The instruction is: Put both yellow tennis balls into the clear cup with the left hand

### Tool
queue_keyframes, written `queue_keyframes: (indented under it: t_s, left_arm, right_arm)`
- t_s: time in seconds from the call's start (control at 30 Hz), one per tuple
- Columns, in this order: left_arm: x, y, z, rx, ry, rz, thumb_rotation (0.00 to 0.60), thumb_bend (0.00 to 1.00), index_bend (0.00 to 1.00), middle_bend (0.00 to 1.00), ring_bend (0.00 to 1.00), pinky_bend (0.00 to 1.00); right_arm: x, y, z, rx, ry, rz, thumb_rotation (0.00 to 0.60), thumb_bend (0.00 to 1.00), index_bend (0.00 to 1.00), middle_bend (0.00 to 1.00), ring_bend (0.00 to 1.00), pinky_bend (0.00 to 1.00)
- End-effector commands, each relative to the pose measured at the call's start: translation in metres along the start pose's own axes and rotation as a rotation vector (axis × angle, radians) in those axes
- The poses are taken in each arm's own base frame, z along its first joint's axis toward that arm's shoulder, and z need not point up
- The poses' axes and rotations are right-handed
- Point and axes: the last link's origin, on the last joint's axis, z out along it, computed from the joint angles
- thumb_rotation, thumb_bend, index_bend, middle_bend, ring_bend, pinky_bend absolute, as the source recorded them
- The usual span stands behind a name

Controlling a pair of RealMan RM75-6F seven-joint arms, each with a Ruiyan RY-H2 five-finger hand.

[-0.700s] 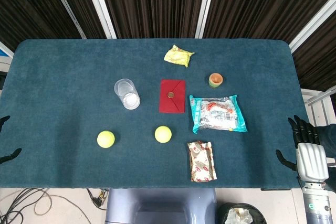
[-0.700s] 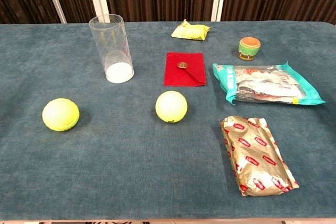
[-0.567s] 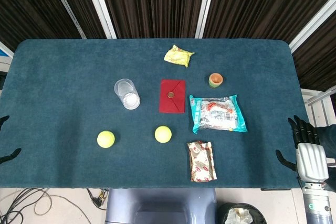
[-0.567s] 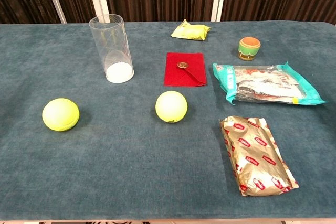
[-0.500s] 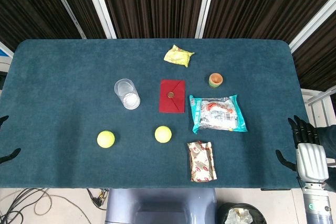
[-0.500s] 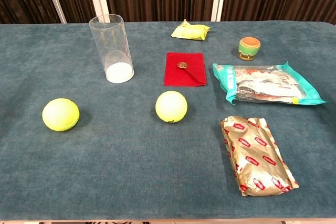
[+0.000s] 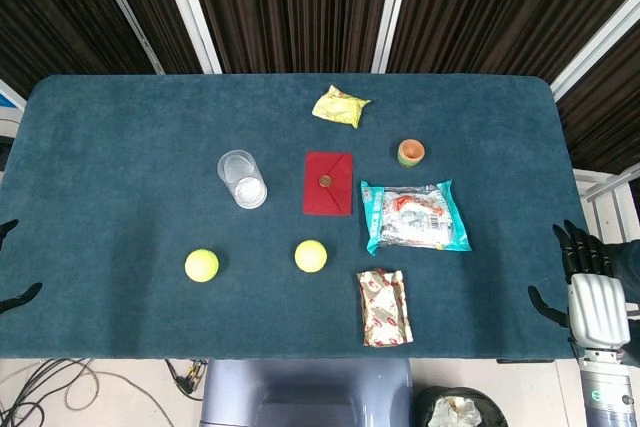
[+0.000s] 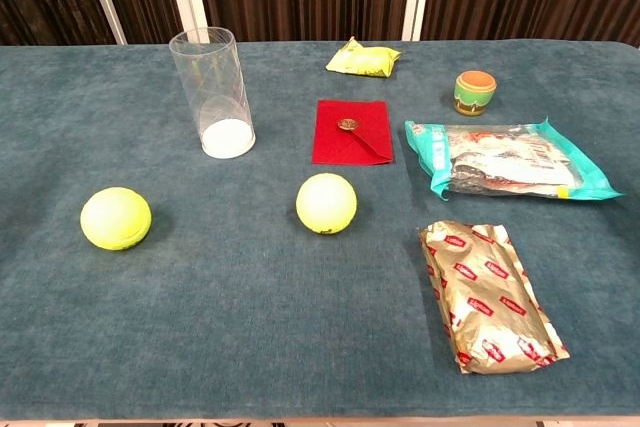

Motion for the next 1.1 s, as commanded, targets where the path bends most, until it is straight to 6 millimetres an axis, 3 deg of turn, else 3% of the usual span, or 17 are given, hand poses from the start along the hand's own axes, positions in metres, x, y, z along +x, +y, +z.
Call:
queue_keyframes:
  t_s: [0.03,0.17,0.47,0.67,0.8,1.1]
  left_arm:
    - [-0.003,0.012,-0.003,-0.057,-0.049,-0.083,0.600,0.02,0.16,0.01,0.00,0.11]
    - [0.000,0.028,0.000,-0.170,-0.098,-0.103,0.600,0.02,0.15,0.01,0.00,0.11]
    - [-0.008,0.093,0.039,-0.344,-0.232,-0.061,0.600,0.02,0.15,0.02,0.00,0.11]
    - [-0.033,0.136,0.064,-0.430,-0.379,-0.030,0.600,0.01,0.15,0.03,0.00,0.08]
    - [-0.052,0.158,0.070,-0.481,-0.420,-0.009,0.600,0.01,0.15,0.04,0.00,0.08]
    - [-0.087,0.184,0.071,-0.541,-0.477,0.027,0.600,0.01,0.14,0.04,0.00,0.08]
  right_arm:
    - [0.002,0.000,0.000,-0.005,0.009,0.007,0.600,0.34,0.00,0.00,0.05,0.07]
    - [0.003,0.002,0.000,-0.020,0.013,0.015,0.600,0.34,0.00,0.00,0.05,0.07]
    - [0.006,0.002,0.000,-0.023,0.025,0.018,0.600,0.34,0.00,0.00,0.05,0.07]
    - [0.004,0.001,-0.001,-0.028,0.029,0.009,0.600,0.34,0.00,0.00,0.05,0.07]
    - [0.004,0.001,-0.001,-0.035,0.035,-0.001,0.600,0.34,0.00,0.00,0.05,0.07]
    - [0.004,0.003,0.000,-0.049,0.039,-0.004,0.600,0.34,0.00,0.00,0.05,0.07]
